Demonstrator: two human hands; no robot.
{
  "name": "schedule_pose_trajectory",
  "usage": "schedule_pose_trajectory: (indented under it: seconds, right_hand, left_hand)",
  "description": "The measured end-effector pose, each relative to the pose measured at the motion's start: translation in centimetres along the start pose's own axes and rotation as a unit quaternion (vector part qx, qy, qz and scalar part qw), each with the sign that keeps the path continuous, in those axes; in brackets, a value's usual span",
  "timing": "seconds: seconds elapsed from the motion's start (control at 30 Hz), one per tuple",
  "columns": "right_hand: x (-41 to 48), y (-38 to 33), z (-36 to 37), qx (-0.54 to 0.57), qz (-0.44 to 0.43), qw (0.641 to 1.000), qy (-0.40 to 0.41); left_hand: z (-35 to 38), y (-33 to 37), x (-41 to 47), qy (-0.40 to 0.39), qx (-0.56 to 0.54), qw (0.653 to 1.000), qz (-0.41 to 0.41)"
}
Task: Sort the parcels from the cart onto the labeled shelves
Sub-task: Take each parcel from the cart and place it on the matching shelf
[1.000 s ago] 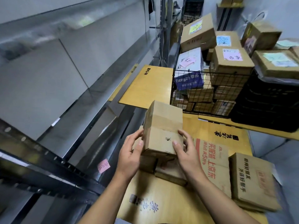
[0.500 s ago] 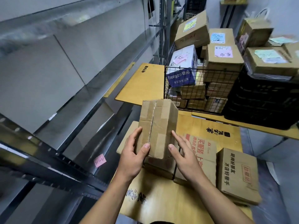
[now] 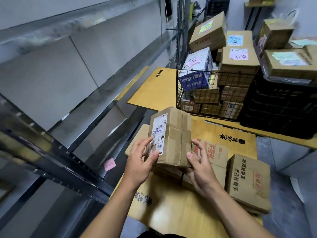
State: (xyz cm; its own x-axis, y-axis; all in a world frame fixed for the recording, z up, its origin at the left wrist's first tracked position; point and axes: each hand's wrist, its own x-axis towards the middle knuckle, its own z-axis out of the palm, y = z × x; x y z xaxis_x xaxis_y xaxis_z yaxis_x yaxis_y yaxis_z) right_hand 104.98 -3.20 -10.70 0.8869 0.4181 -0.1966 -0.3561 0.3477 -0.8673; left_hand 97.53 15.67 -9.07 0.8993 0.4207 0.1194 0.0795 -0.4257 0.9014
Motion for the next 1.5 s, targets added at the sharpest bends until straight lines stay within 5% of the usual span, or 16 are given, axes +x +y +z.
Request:
schedule_pose_trajectory:
  seconds: [0.17,0.43,1.0,1.5]
  right_hand:
    - [-0.7,-0.6,-1.1,0.000,0.019,1.000,-0.008]
    - [-1.2,0.2,0.2,-0.256,-0.054,0.963,-0.067]
    - [-8.4,8.2,13.9,-0.288,-0.032,0.896,-0.336]
    - [-29.4,18.9,27.9,-0.230,-0.001,0.841,-0.489]
  left_hand:
    - [0.3,0.3,-1.0,-0.016,-0.042,0.998,-0.039]
    - [-1.3,0.4,-5.0,0.086,-0.007,0.996,-0.035]
    - [-12.0,-2.6,-21.9,0.305,0.098,0.942,-0.100]
    - [-25.0,-2.2,-48.3,0.430,0.173,0.867,-0.181]
